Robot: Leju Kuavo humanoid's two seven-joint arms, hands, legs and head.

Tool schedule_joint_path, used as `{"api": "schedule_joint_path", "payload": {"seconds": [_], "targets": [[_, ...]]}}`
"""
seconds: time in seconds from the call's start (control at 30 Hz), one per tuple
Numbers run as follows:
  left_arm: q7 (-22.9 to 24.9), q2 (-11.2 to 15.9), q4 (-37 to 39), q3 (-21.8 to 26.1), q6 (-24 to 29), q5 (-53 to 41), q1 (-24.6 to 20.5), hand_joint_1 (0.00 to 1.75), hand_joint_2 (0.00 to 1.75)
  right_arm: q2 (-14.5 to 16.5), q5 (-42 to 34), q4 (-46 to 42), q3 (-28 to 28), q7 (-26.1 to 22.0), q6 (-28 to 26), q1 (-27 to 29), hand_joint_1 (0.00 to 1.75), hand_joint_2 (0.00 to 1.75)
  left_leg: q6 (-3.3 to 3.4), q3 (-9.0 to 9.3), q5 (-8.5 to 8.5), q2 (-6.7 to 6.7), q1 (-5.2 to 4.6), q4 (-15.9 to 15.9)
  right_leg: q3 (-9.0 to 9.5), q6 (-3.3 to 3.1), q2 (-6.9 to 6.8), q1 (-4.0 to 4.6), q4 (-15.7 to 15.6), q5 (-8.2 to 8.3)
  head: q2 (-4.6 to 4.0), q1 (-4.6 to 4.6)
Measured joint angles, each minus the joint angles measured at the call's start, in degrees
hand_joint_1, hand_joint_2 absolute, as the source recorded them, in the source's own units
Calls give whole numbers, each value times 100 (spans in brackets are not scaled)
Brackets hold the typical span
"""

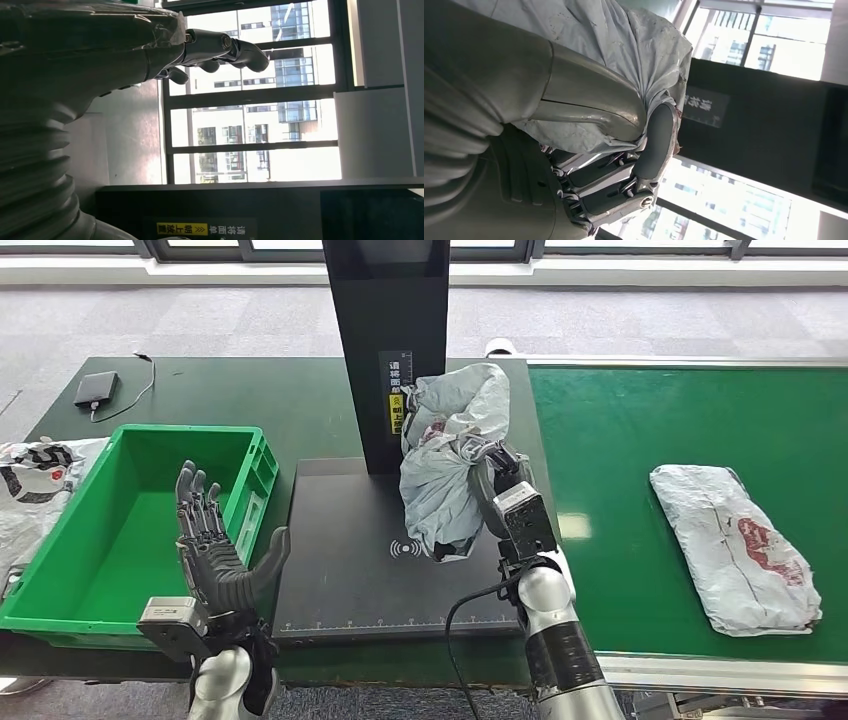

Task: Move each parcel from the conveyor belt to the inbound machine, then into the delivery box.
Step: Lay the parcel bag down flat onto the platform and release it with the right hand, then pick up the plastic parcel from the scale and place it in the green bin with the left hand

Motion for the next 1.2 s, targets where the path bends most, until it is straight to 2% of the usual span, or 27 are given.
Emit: {"api": "schedule_joint_path", "payload": {"seconds": [0.3,0.53,0.8,0.93,1.07,1.2], "targets": [[0,-2,39,-30,96,27,-8,0,175,74,-142,983,48,79,655,-279,175,175,-1,1,0,2,1,0,0,0,0,2,0,0,-1,0],[0,-2,92,-54,98,61,-21,0,175,103,-336,1950,162,370,1676,-580,175,175,-1,1,1,2,3,0,0,-1,1,3,0,1,-1,0],[0,-2,139,-56,107,77,-27,0,175,156,-292,2621,339,569,1915,-716,175,175,-1,1,0,3,3,0,-2,-1,2,3,0,0,-1,0],[0,-2,180,-60,128,83,-34,0,175,188,-211,2896,450,636,1901,-716,0,175,-1,1,0,4,3,0,-3,-1,2,3,0,0,-1,0],[0,-2,201,-61,209,83,-37,0,175,190,-180,3089,526,727,1600,-722,0,175,-1,1,0,4,3,0,-2,-1,2,3,0,0,0,0],[0,-2,197,-61,294,68,-35,0,175,191,-201,3168,537,733,842,-728,0,175,-1,1,0,3,3,0,-1,-1,1,3,0,1,1,0]]}}
